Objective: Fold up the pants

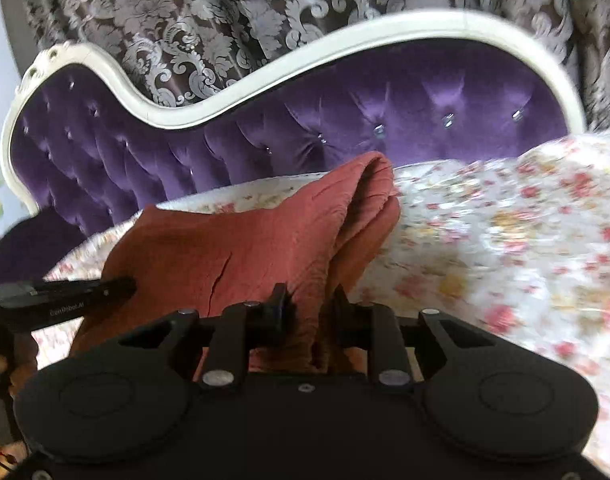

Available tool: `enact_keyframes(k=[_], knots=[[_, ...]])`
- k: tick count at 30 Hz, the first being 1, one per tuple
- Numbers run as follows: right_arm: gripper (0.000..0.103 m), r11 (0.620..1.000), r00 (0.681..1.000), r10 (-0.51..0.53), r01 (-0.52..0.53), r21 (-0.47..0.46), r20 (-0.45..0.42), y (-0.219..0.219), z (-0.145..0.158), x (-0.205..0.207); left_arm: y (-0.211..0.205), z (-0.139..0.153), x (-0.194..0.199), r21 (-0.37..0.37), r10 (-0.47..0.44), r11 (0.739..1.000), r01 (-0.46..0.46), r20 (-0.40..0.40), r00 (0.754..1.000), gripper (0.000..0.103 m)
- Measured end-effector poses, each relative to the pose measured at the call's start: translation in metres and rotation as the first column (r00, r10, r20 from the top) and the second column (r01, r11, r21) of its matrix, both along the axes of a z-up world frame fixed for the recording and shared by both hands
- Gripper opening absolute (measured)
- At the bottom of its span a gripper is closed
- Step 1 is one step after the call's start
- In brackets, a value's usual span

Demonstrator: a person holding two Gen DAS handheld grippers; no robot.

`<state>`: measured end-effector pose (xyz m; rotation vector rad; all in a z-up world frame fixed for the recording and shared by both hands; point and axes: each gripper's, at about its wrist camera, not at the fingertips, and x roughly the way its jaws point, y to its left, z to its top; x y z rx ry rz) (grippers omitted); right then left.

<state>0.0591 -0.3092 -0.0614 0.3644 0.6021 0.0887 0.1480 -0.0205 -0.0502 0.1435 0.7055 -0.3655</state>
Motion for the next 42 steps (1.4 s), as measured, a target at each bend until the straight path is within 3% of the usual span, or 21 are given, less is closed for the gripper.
enact_keyframes(k=[5,6,8,11,15,22,28,31,34,37,42], knots=[[0.033,1.000,0.995,-0.016,0.018,0.022,-0.100,0.000,-0.028,0.036,0.019,-0.035,0.039,-0.038,0.033,0.998,-0.040,-0.178,0.984,0.015],[0.033,0.999,0.990,-0.031,0.034,0.020,-0.134,-0.003,-0.037,0.040,0.024,-0.043,0.042,-0.054,0.041,0.997,-0.054,-0.205,0.978,0.019],[0.041,0.998,0.987,-0.045,0.053,0.043,-0.156,-0.011,-0.047,0.039,0.036,-0.049,0.041,-0.104,0.047,0.992,-0.069,-0.207,0.977,0.024],[0.044,0.995,0.986,-0.057,0.069,0.073,-0.157,-0.017,-0.051,0.032,0.050,-0.048,0.043,-0.155,0.059,0.983,-0.098,-0.239,0.969,0.026],[0.044,0.998,0.986,-0.059,0.060,0.007,-0.153,-0.009,-0.045,0.028,0.063,-0.045,0.045,-0.154,0.098,0.978,-0.138,-0.245,0.965,0.027],[0.045,0.996,0.985,-0.093,0.089,-0.032,-0.148,-0.005,-0.034,0.026,0.054,-0.027,0.036,-0.029,0.174,0.983,-0.180,-0.152,0.973,0.024],[0.046,0.988,0.990,-0.135,0.131,-0.085,-0.036,0.008,-0.003,-0.002,0.033,-0.001,-0.005,0.017,0.112,0.994,-0.111,-0.049,0.992,0.024],[0.035,0.992,0.997,-0.075,0.073,-0.105,-0.019,0.021,0.002,-0.008,0.018,-0.003,-0.018,0.011,0.078,0.997,-0.078,-0.069,0.995,0.024],[0.026,0.988,0.997,-0.037,0.025,-0.152,-0.073,0.031,-0.011,-0.003,0.010,-0.018,-0.023,0.018,0.068,0.998,-0.067,-0.126,0.990,0.024],[0.020,0.984,0.989,-0.064,0.039,-0.176,-0.135,0.030,-0.030,0.000,0.009,-0.036,-0.026,0.032,0.092,0.996,-0.088,-0.162,0.983,0.025],[0.021,0.984,0.989,-0.074,0.051,-0.171,-0.131,0.030,-0.024,-0.005,0.004,-0.032,-0.031,0.056,0.117,0.992,-0.110,-0.145,0.982,0.024]])
